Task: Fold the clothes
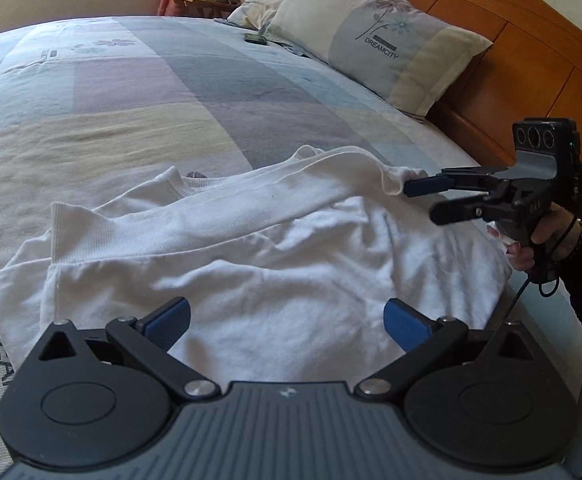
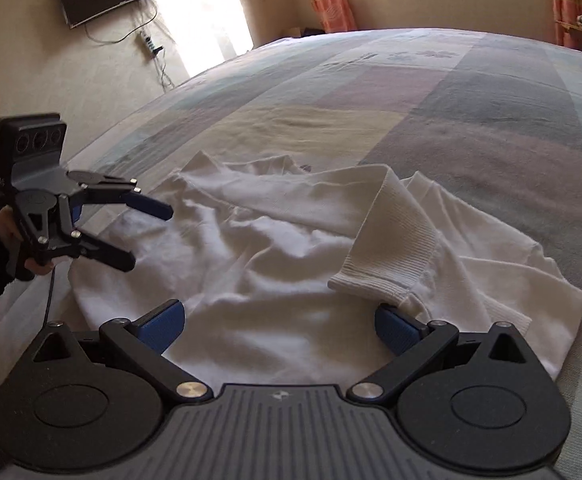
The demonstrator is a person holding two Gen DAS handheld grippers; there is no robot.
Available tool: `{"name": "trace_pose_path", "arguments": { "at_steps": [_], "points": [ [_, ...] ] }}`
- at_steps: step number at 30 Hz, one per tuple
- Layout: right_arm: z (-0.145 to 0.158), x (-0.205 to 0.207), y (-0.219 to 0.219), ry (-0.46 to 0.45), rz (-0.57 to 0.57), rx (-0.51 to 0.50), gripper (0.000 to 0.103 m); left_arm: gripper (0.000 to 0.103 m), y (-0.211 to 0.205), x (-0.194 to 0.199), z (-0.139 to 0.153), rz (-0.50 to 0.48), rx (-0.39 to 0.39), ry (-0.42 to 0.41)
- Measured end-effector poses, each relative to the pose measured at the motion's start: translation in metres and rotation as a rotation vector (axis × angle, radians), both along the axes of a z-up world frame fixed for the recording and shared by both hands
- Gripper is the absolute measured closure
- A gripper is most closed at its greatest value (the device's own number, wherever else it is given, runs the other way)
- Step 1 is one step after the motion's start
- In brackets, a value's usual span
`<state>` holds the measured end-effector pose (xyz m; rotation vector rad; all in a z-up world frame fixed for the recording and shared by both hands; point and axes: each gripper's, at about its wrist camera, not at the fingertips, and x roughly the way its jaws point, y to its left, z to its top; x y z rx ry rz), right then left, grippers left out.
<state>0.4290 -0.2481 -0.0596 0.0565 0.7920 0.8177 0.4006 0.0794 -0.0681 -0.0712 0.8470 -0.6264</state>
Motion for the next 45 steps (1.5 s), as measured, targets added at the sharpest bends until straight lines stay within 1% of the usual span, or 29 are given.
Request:
{"name": "trace_pose_path", "arguments": {
  "at_steps": [1, 2, 3, 4, 6, 8, 10, 12, 13, 16, 17, 19, 21, 23, 25, 27, 29, 32, 34, 36, 38, 40, 41, 43, 45],
  "points": [
    [0.001, 0.006, -0.014, -0.013, -0.081, 0.031, 0.0, 0.001, 0.002, 0.002, -0.001, 0.022, 0.01, -0.002],
    [0.001, 0.011, -0.025, -0.018, -0.146, 0.039, 0.0, 0.001, 0.005, 0.003, -0.001, 0.046, 0.021, 0.0],
    [0.0, 0.019, -0.036, -0.015, -0.227, 0.025, 0.0, 0.001, 0.009, 0.003, 0.0, 0.066, 0.021, -0.001],
    [-0.002, 0.023, -0.043, -0.004, -0.276, 0.011, 0.0, 0.001, 0.012, 0.002, 0.002, 0.076, 0.01, -0.007],
    [-0.002, 0.023, -0.054, 0.008, -0.317, 0.017, 0.0, 0.001, 0.015, -0.005, 0.007, 0.067, -0.021, -0.028],
    [0.003, 0.011, -0.052, -0.015, -0.276, 0.04, 0.0, 0.001, 0.015, -0.012, 0.01, 0.046, -0.049, -0.051],
    [0.006, -0.004, -0.044, -0.049, -0.217, 0.046, 0.0, 0.001, 0.012, -0.015, 0.006, 0.042, -0.027, -0.052],
    [0.002, -0.018, -0.036, -0.06, -0.194, 0.038, 0.0, 0.001, 0.013, -0.018, -0.004, 0.061, 0.018, -0.028],
    [-0.003, -0.028, -0.034, -0.05, -0.196, 0.024, 0.0, 0.001, 0.014, -0.02, -0.009, 0.068, 0.036, -0.019],
    [-0.022, -0.06, -0.038, -0.021, -0.24, -0.012, 0.0, 0.001, 0.026, -0.032, -0.015, 0.068, 0.026, -0.045],
    [-0.027, -0.075, -0.044, -0.033, -0.25, -0.011, 0.0, 0.001, 0.028, -0.036, -0.013, 0.073, 0.031, -0.05],
    [-0.028, -0.104, -0.054, -0.048, -0.259, 0.007, 0.0, 0.001, 0.027, -0.044, -0.007, 0.089, 0.056, -0.066],
    [-0.021, -0.118, -0.059, -0.013, -0.27, -0.02, 0.0, 0.001, 0.024, -0.051, -0.002, 0.092, 0.07, -0.077],
    [-0.012, -0.121, -0.065, -0.002, -0.294, -0.029, 0.0, 0.001, 0.019, -0.06, 0.0, 0.068, 0.06, -0.081],
    [-0.006, -0.12, -0.075, 0.003, -0.318, 0.004, 0.0, 0.001, 0.015, -0.067, -0.002, 0.055, 0.075, -0.085],
    [-0.008, -0.115, -0.084, 0.043, -0.34, 0.04, 0.0, 0.001, 0.012, -0.074, -0.005, 0.051, 0.094, -0.084],
    [-0.012, -0.113, -0.09, 0.079, -0.346, 0.082, 0.0, 0.001, 0.011, -0.08, -0.004, 0.055, 0.083, -0.086],
    [-0.015, -0.114, -0.09, 0.094, -0.326, 0.131, 0.0, 0.001, 0.009, -0.088, 0.001, 0.022, 0.038, -0.104],
    [-0.016, -0.114, -0.086, 0.099, -0.306, 0.155, 0.0, 0.001, 0.007, -0.089, -0.001, 0.015, 0.046, -0.096],
    [-0.018, -0.114, -0.083, 0.107, -0.284, 0.181, 0.0, 0.001, 0.008, -0.087, -0.009, 0.017, 0.057, -0.062],
    [-0.024, -0.116, -0.085, 0.159, -0.257, 0.212, 0.0, 0.001, 0.012, -0.088, -0.016, 0.033, 0.071, -0.042],
    [-0.033, -0.119, -0.09, 0.201, -0.251, 0.232, 0.0, 0.001, 0.015, -0.09, -0.018, 0.033, 0.061, -0.046],
    [-0.035, -0.122, -0.095, 0.196, -0.251, 0.264, 0.0, 0.001, 0.015, -0.09, -0.018, 0.035, 0.06, -0.043],
    [-0.038, -0.12, -0.104, 0.229, -0.266, 0.332, 0.0, 0.001, 0.012, -0.087, -0.017, 0.031, 0.061, -0.037],
    [-0.04, -0.108, -0.108, 0.271, -0.27, 0.405, 0.0, 0.001, 0.01, -0.085, -0.017, 0.025, 0.062, -0.033]
  ]
}}
